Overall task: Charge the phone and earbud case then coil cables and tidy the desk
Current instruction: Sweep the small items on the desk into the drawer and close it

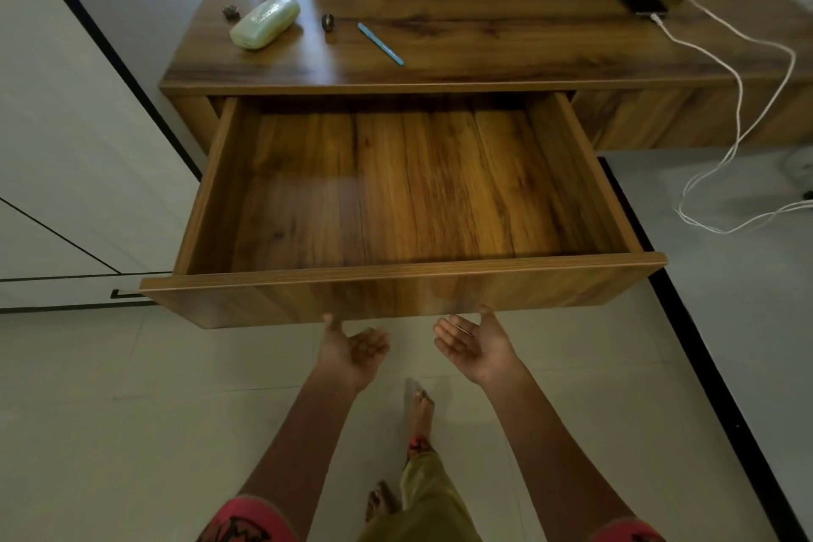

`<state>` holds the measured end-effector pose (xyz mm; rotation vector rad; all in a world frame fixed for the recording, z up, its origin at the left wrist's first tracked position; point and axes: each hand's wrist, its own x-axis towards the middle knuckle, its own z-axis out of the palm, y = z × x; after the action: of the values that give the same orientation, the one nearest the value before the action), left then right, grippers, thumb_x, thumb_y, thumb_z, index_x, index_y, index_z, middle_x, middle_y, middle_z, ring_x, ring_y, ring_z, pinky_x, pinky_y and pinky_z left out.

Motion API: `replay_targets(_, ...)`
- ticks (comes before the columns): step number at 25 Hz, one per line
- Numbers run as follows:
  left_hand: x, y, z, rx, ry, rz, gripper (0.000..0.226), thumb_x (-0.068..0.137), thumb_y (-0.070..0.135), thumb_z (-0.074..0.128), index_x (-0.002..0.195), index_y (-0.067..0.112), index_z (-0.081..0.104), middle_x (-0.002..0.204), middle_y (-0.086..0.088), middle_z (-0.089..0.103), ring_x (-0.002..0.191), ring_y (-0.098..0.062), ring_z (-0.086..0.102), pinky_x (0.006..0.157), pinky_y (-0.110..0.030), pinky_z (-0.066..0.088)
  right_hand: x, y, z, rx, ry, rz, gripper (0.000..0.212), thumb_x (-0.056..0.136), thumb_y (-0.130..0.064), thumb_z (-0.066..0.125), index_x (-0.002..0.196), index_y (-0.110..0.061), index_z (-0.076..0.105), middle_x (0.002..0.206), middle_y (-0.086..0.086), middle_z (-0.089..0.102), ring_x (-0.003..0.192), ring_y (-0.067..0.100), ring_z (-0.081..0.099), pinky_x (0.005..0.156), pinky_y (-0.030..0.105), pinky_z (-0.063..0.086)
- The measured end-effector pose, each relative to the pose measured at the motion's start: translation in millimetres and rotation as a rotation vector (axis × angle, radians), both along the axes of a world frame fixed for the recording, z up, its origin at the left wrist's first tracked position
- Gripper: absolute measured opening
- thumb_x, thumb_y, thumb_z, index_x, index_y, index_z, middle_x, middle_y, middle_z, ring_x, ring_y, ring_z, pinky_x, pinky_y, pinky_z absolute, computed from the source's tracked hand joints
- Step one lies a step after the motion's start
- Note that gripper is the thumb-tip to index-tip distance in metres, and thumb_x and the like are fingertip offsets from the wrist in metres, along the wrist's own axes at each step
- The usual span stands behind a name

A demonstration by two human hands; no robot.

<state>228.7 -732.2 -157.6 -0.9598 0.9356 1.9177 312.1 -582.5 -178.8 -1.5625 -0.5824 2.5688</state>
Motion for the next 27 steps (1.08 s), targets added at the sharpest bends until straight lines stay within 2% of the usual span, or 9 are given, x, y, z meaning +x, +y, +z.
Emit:
replay_targets(1,4,4,15,0.001,0.000,-0.113,0.061,0.099,0.037,0.034,0.132,-0.014,0.032,0.126,-0.028,0.051,0.117,-0.037,0.049,0.109,-0.042,0.032,2,-4,13,0.049,0.028,0.049,0.060,0.096,-0.046,0.037,0.122,0.006,0.050,0.107,0.021,0.062,0.114,0.030,0.057,0.097,0.036,0.044)
replay_targets(3,8,13,51,0.031,0.079,-0.330,0.046,0.100,0.023,0.031,0.127,-0.013,0.040,0.130,-0.028,0.051,0.121,-0.036,0.049,0.102,-0.041,0.039,-1,-9,44,0.175,0.141,0.082,0.049,0.094,-0.044,0.043,0.111,0.000,0.057,0.100,0.014,0.067,0.098,0.024,0.063,0.084,0.032,0.048)
replay_targets(6,0,26,102,0.040,0.290,-0.481,0.039,0.099,0.022,0.034,0.118,-0.006,0.052,0.118,-0.021,0.060,0.112,-0.029,0.057,0.093,-0.034,0.045,-12,-9,96,0.384,0.281,0.090,0.037,0.090,-0.042,0.050,0.093,-0.008,0.063,0.083,0.007,0.074,0.083,0.017,0.069,0.075,0.028,0.050)
replay_targets(12,-55,33,172,-0.178,0.780,-0.522,0.028,0.094,0.029,0.049,0.107,0.008,0.061,0.106,-0.009,0.069,0.099,-0.019,0.065,0.087,-0.029,0.051,-64,9,179,0.793,0.304,0.109,0.027,0.091,-0.036,0.053,0.088,-0.012,0.067,0.085,0.006,0.073,0.078,0.016,0.068,0.067,0.028,0.052)
replay_targets(16,-109,43,188,-0.428,1.021,-0.473,0.025,0.089,0.033,0.057,0.105,0.014,0.061,0.108,-0.006,0.064,0.097,-0.018,0.061,0.082,-0.037,0.052,-119,29,202,1.002,0.326,0.112,0.021,0.089,-0.031,0.058,0.080,-0.014,0.066,0.072,-0.002,0.070,0.067,0.008,0.065,0.060,0.022,0.051)
replay_targets(18,-146,54,189,-0.613,1.116,-0.434,0.019,0.088,0.033,0.057,0.100,0.018,0.059,0.107,0.000,0.061,0.089,-0.007,0.055,0.072,-0.026,0.045,-156,47,206,1.097,0.323,0.144,0.021,0.088,-0.031,0.059,0.076,-0.014,0.064,0.073,0.000,0.068,0.069,0.010,0.063,0.062,0.025,0.049)
replay_targets(20,-187,67,186,-0.750,1.215,-0.432,0.026,0.088,0.033,0.058,0.108,0.017,0.057,0.110,0.001,0.059,0.088,-0.003,0.051,0.069,-0.021,0.038,-197,67,205,1.179,0.285,0.185,0.023,0.087,-0.031,0.061,0.077,-0.011,0.063,0.074,0.004,0.066,0.069,0.015,0.060,0.063,0.028,0.047)
replay_targets(24,-265,87,166,-0.979,1.307,-0.427,0.051,0.086,0.030,0.061,0.129,0.008,0.043,0.129,-0.008,0.051,0.114,-0.018,0.048,0.087,-0.024,0.038,-281,105,187,1.369,0.181,0.290,0.020,0.086,-0.030,0.063,0.075,-0.014,0.060,0.065,-0.006,0.057,0.062,0.011,0.053,0.044,0.007,0.035)
replay_targets(27,-313,95,142,-1.122,1.285,-0.469,0.063,0.085,0.027,0.063,0.134,0.002,0.032,0.141,-0.015,0.038,0.128,-0.026,0.038,0.096,-0.028,0.036,-334,126,166,1.480,0.046,0.471,0.021,0.087,-0.032,0.061,0.091,-0.011,0.063,0.079,-0.001,0.061,0.075,0.016,0.058,0.057,0.017,0.045)
